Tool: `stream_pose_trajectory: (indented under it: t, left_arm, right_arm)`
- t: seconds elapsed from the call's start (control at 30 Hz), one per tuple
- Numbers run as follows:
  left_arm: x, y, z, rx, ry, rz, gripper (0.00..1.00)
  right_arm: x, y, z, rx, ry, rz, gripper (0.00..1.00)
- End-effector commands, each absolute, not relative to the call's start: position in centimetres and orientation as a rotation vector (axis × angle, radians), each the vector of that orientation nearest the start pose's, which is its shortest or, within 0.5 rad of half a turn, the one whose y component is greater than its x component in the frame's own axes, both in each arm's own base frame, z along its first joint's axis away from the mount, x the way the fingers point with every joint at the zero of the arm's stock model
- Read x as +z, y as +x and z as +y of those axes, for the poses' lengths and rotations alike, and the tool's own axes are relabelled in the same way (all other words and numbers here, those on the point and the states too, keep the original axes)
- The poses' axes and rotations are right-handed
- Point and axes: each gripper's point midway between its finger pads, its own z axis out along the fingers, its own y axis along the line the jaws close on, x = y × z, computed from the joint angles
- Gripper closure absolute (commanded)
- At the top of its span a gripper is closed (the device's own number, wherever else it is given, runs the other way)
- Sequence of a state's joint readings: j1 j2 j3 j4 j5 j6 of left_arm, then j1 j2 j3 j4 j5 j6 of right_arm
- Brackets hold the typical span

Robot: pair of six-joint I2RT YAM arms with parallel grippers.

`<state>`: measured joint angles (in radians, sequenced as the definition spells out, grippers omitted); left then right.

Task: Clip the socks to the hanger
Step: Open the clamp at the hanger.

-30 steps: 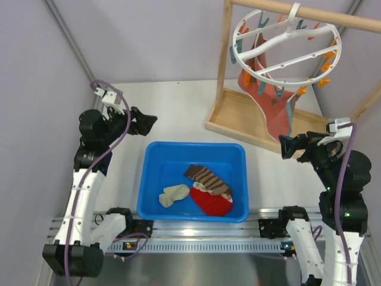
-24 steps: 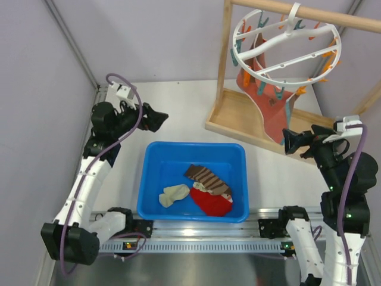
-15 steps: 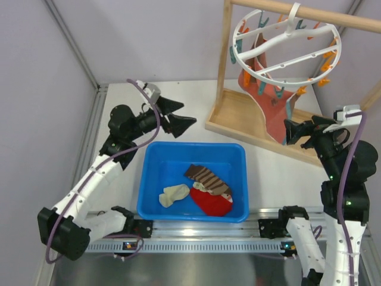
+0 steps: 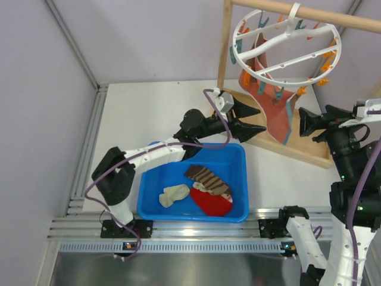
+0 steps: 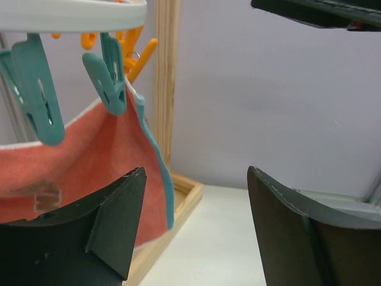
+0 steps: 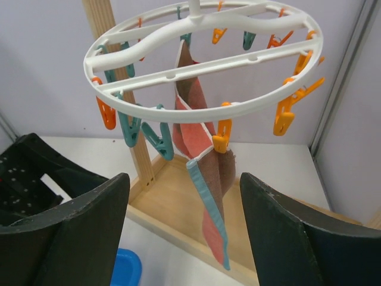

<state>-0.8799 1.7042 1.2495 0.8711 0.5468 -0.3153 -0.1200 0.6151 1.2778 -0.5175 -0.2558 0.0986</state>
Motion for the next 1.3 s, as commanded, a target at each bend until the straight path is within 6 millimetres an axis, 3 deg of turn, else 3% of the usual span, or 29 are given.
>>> stream_pose_trajectory:
  t: [0.0,0.07,0.1,0.17,0.2,0.33,0.63,0.8,1.03,1.13,1.27]
  left_arm:
    - [45.1,25.7,-46.5,-1.297,0.687,0.74,0.27]
    - [44.3,26.8,-47.8,-1.277,0.662,0.73,0.27]
    - [45.6,27.3,-47.8,-1.263,0.621,0.698,0.27]
    - [44.7,28.0,-49.0,-1.269,0.607,0.707,0.27]
    - [45.7,28.1,-48.9,-1.265,0.586,0.676,0.27]
    - [45.5,29.1,-50.2,-1.265,0.543,0.677,0.28]
    - [42.6,31.4,-52.5,-1.231,0.523,0.723,0.28]
    - [43.3,31.4,-52.6,-1.233,0.505,0.703,0.28]
    - [44.6,30.4,-52.9,-1.254,0.502,0.661,0.33]
    - [44.6,30.2,-52.9,-1.258,0.505,0.66,0.39]
    - [44.6,29.4,-53.0,-1.259,0.551,0.645,0.55]
  right_arm:
    - [48.0,20.9,1.6,0.151,-0.007,1.397,0.27]
    - [48.5,21.0,1.6,0.155,-0.004,1.39,0.27]
    - [48.6,20.9,1.7,0.161,-0.002,1.389,0.27]
    - [49.0,21.0,1.6,0.16,-0.001,1.384,0.27]
    - [49.1,21.1,1.6,0.156,0.0,1.384,0.27]
    - [49.7,21.2,1.6,0.154,-0.007,1.372,0.27]
    - [49.7,21.5,3.5,0.245,-0.094,1.37,0.3]
    - [48.4,21.8,4.6,0.306,-0.143,1.398,0.33]
    - [48.2,22.3,4.8,0.329,-0.137,1.397,0.35]
    - [48.2,22.5,5.0,0.347,-0.144,1.394,0.36]
    - [48.1,22.7,5.5,0.376,-0.157,1.383,0.37]
